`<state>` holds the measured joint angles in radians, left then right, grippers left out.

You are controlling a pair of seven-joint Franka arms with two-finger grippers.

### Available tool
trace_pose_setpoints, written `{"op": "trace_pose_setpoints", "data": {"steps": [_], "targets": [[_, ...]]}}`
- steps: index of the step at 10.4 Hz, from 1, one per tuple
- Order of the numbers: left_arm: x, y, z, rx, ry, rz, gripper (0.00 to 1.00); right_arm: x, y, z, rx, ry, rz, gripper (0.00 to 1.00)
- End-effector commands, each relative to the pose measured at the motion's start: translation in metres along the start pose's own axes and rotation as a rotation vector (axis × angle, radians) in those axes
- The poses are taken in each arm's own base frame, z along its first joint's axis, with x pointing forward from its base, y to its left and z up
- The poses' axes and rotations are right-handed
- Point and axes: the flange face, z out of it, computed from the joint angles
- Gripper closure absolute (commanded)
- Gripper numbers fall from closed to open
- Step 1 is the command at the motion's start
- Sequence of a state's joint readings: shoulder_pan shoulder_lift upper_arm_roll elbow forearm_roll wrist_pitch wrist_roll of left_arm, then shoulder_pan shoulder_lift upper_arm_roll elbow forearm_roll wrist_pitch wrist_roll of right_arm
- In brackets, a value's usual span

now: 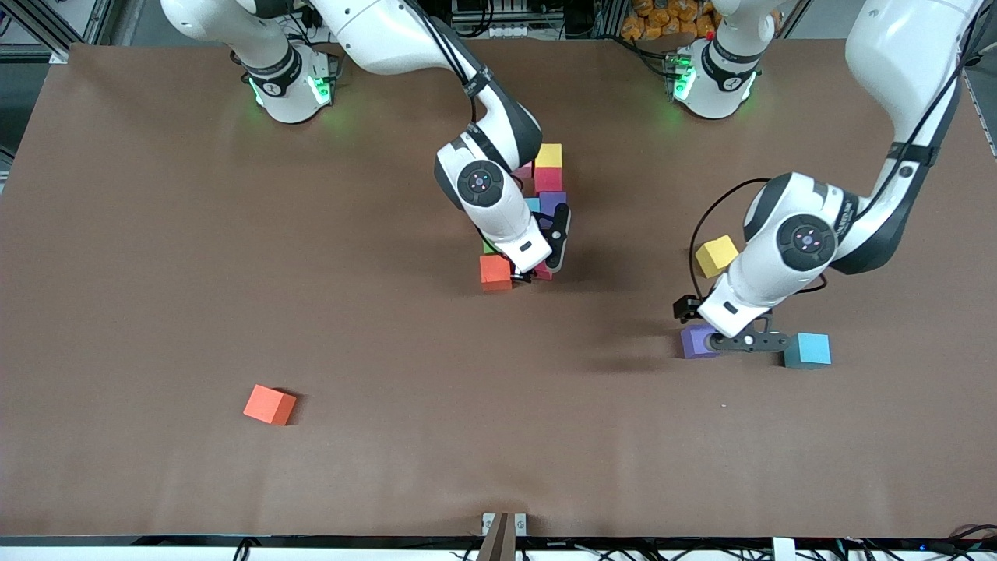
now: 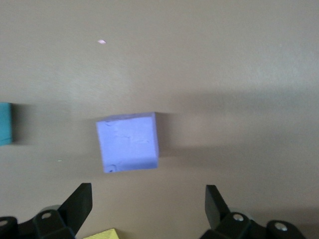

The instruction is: Form number 2 with 11 blocks

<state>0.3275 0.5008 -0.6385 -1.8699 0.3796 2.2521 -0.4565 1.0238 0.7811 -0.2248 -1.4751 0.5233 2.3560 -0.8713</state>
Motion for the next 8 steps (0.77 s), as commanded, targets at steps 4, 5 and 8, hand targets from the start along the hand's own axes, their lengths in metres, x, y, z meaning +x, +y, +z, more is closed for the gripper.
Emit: {"op": "trace_pose_setpoints", "data": {"steps": [4,5,8], "targets": [[0.012,-0.014,0.046,0.045,0.04,0.12,0.0,0.011,-0.01,0.022,-0.055,-0.013,-0.176,0.91],[0.018,-0.016,0.049,0.045,0.049,0.124,0.0,0.009,-0.006,0.02,-0.073,-0.034,-0.2,0.91],[0.022,-0.022,0.067,0.054,0.05,0.136,0.0,0.003,-0.005,0.025,-0.07,-0.052,-0.209,0.91]]}}
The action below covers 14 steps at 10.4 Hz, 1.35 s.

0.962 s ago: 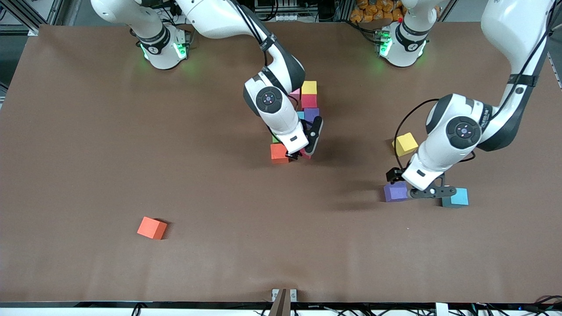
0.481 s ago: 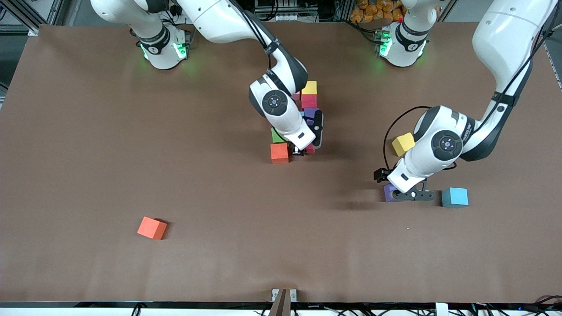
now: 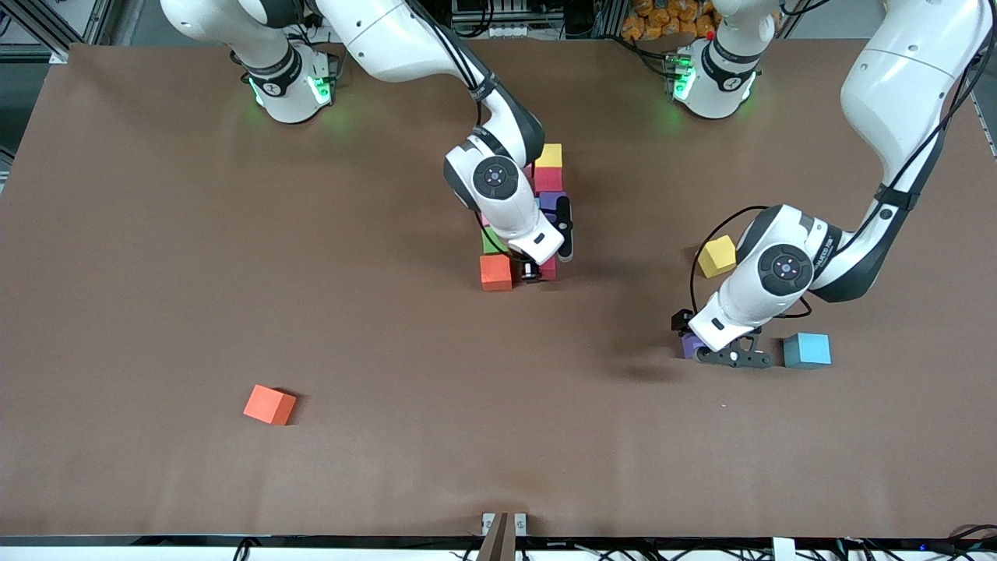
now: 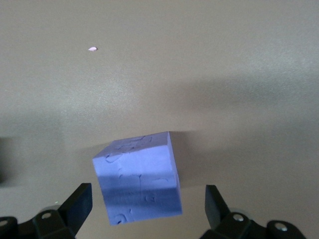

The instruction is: Form number 2 with 11 blocks

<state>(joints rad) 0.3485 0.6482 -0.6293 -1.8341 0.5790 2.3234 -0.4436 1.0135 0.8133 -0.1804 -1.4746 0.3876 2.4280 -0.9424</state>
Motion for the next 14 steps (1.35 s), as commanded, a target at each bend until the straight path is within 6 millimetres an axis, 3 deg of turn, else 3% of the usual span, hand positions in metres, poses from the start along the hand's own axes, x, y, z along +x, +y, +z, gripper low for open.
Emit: {"op": "trace_pose_setpoints", "data": {"steps": [1,6,8,10,12,14], "targets": [[0.008,-0.008,0.013,0.004,0.029,0.028,0.0,-0.004,0.004,0.005,0.002,-0.015,-0.031,0.91],[0.008,-0.007,0.019,-0.015,0.044,0.017,0.0,-0.019,0.013,0.009,0.009,-0.032,-0.025,0.91],[0.006,-0.011,0.022,-0.013,0.038,0.025,0.13,-0.027,0.016,0.013,0.014,-0.04,-0.035,0.91],[0.002,-0.016,0.026,-0.007,0.029,0.021,0.16,-0.027,0.016,0.013,0.013,-0.041,-0.037,0.91],[0.002,-0.017,0.026,-0.007,0.03,0.023,0.26,-0.027,0.015,0.016,0.013,-0.043,-0.039,0.91],[0.001,-0.02,0.029,-0.01,0.026,0.018,0.41,-0.027,0.012,0.02,0.016,-0.048,-0.041,0.91]]}}
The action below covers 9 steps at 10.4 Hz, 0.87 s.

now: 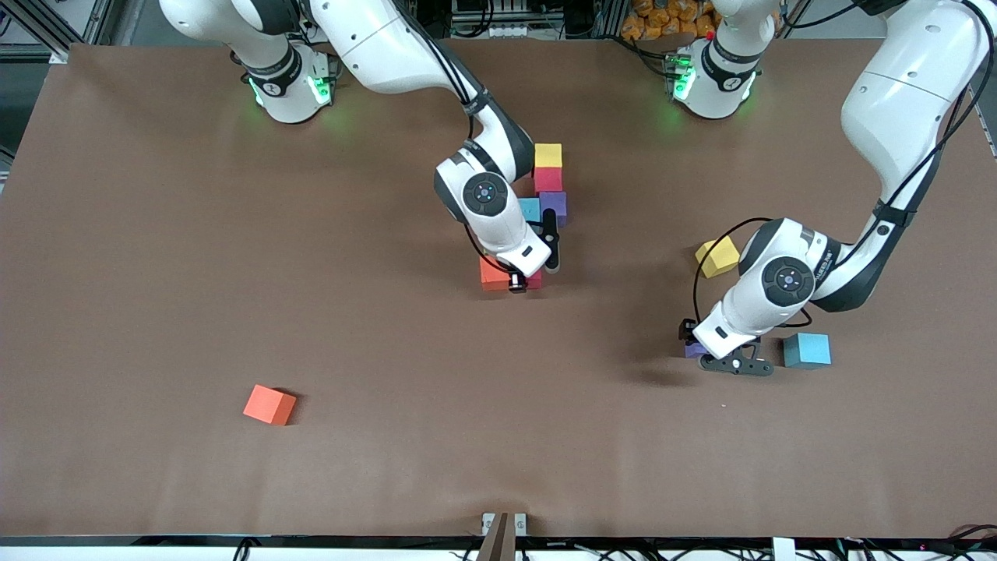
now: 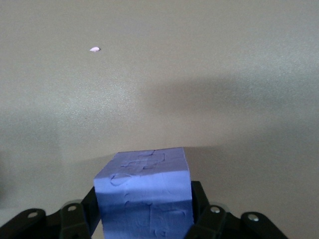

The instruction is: Form number 2 with 11 blocks

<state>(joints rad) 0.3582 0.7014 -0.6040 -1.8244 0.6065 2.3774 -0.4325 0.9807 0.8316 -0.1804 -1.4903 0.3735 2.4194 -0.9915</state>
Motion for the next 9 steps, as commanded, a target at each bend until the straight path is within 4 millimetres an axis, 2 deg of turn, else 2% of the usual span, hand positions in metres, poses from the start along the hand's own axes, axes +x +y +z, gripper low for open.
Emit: {"op": "trace_pose_setpoints", "data": {"steps": [1,2,3,4,5,7,9], "targets": [[-0.004,-0.01,0.002,0.008,0.01,0.011,0.47,-0.001,-0.001,0.004,-0.001,-0.007,-0.019,0.91],[-0.004,-0.01,0.001,0.008,0.012,0.012,0.51,-0.001,-0.001,0.004,-0.001,-0.007,-0.019,0.89],[-0.002,-0.009,-0.003,0.009,0.019,0.015,0.57,0.0,-0.002,0.004,0.0,-0.007,-0.012,0.84],[-0.001,-0.01,-0.01,0.015,0.027,0.04,0.61,0.0,-0.001,0.003,-0.002,-0.006,-0.006,0.69],[-0.002,-0.01,-0.022,0.015,0.035,0.068,0.65,0.0,0.0,0.002,-0.004,-0.003,0.004,0.01],[-0.006,0.004,-0.055,0.054,0.038,0.141,0.64,0.002,0.0,0.001,-0.004,0.001,0.017,0.0],[-0.008,0.024,-0.079,0.074,0.036,0.172,0.64,0.003,0.004,-0.007,-0.008,0.008,0.019,0.0]]}}
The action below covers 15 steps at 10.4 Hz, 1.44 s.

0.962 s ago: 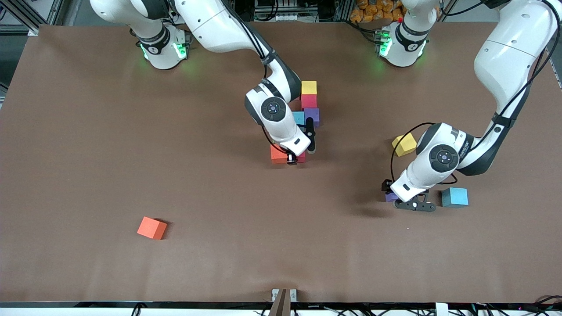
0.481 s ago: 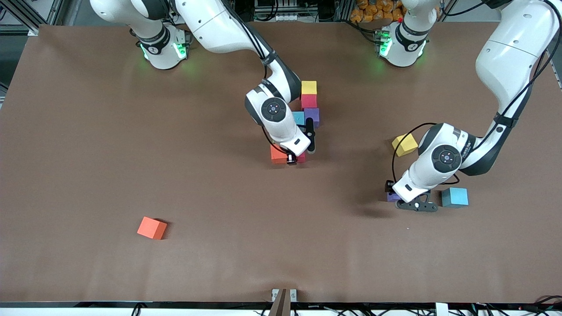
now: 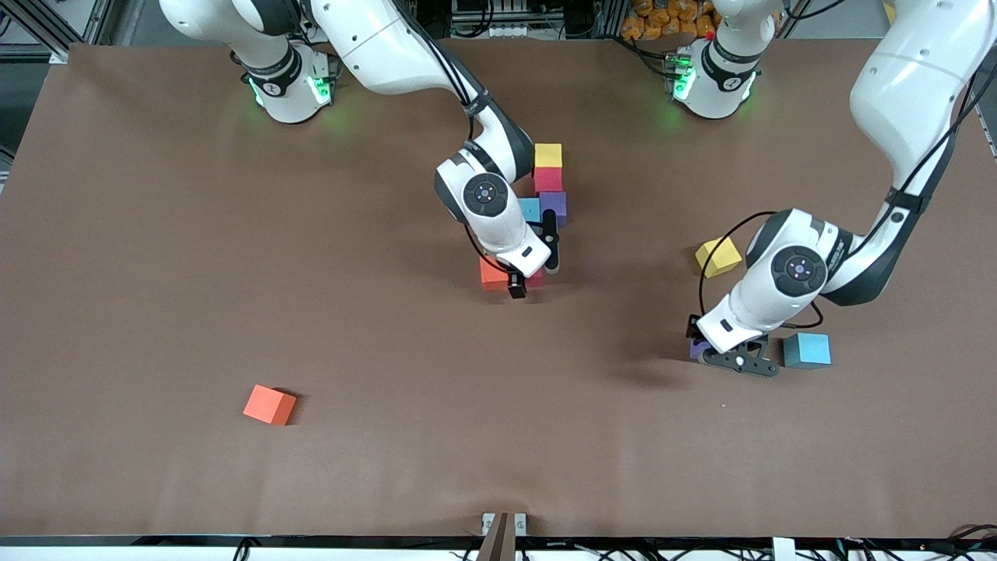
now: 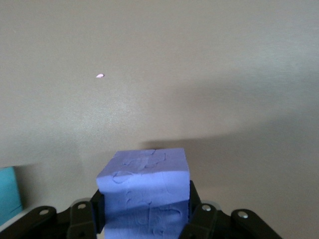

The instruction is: Form number 2 with 11 blocks

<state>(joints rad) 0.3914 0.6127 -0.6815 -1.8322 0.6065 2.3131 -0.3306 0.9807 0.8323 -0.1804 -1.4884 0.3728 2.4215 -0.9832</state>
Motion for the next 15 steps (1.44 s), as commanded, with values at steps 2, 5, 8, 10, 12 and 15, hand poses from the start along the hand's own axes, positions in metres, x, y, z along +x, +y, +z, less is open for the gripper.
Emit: {"op": "trace_pose_setpoints", "data": {"steps": [2,5,8,10,12,15], "targets": [[-0.013,0.041,-0.036,0.044,-0.033,0.092,0.65,0.002,0.004,-0.017,0.009,0.007,0.016,0.0],[-0.023,0.091,-0.057,0.044,-0.08,0.191,0.64,0.0,0.009,-0.063,0.07,-0.001,0.029,0.0],[-0.028,0.123,-0.052,0.035,-0.087,0.342,0.64,-0.041,0.048,-0.115,0.103,0.0,0.11,0.0],[-0.033,0.151,-0.049,0.022,-0.082,0.395,0.64,-0.109,0.098,-0.157,0.088,-0.007,0.223,0.0],[-0.041,0.198,-0.049,0.034,-0.055,0.486,0.65,-0.182,0.137,-0.19,0.09,-0.012,0.356,0.0],[-0.054,0.238,-0.036,0.045,0.004,0.615,0.64,-0.287,0.18,-0.232,0.032,0.007,0.601,0.0]]}}
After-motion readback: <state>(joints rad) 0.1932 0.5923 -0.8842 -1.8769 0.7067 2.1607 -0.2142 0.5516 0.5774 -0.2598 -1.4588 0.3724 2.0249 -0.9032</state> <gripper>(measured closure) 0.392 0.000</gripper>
